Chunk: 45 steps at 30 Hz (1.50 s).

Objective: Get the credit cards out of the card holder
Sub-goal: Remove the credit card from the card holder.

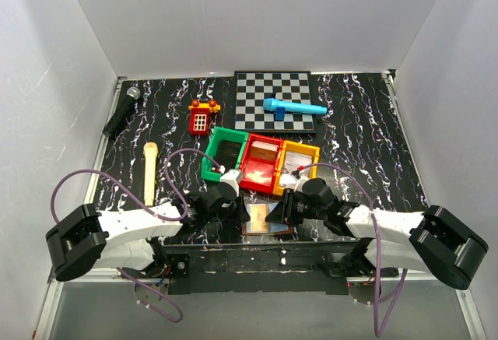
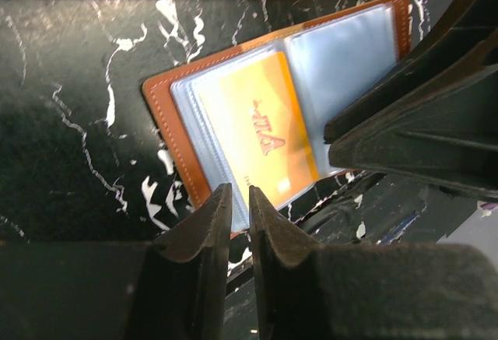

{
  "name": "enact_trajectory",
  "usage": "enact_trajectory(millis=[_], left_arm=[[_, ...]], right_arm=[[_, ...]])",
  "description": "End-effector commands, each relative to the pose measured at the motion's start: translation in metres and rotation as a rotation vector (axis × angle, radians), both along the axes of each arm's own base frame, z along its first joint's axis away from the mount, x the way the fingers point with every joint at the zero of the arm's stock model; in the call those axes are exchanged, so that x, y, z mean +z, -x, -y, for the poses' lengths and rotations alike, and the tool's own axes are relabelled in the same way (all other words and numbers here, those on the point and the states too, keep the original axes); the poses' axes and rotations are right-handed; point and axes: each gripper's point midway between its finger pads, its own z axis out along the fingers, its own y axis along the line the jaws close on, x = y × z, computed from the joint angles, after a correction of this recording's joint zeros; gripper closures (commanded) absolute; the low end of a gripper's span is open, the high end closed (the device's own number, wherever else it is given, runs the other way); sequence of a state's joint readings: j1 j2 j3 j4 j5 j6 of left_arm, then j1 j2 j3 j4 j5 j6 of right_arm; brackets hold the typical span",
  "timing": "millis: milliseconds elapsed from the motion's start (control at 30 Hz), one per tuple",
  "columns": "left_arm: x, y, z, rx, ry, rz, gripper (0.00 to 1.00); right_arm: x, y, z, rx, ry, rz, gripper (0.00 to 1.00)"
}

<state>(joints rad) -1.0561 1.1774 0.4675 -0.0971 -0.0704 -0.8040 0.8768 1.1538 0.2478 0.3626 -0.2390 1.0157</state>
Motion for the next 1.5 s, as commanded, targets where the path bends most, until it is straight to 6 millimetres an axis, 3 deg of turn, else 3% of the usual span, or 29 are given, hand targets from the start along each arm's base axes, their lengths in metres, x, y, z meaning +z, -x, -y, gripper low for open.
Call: enact_trajectory(millis=[0,133,300,967,1467], left_arm=[[0.018,-0.013,0.023,-0.025,0.046,0.060,0.86],[0.008,-0.011,0.028,-0.044,0.033,0.034,0.87],[-0.010,-0.010,0.020,-0.022,-0.026,0.002,0.89],[-0.044,0.001,0.004,0.005,-0.097,-0.070,0.92],[-0.052,0.005,0.001,-0.004,-0.112,-0.090,0.93]], right_arm=[[0.021,-0.009,-0.012,0.013,-0.043,0.049,0.63],[0.021,-0.012,-0.013,0.010,-0.024,0.045,0.61],[0.012,-0.013,-0.009,-0.012,0.010,0.029,0.57],[-0.001,-0.013,-0.007,-0.017,0.057,0.006,0.56],[0.018,-0.014,-0.015,-0.002,-0.038,0.057,0.60]])
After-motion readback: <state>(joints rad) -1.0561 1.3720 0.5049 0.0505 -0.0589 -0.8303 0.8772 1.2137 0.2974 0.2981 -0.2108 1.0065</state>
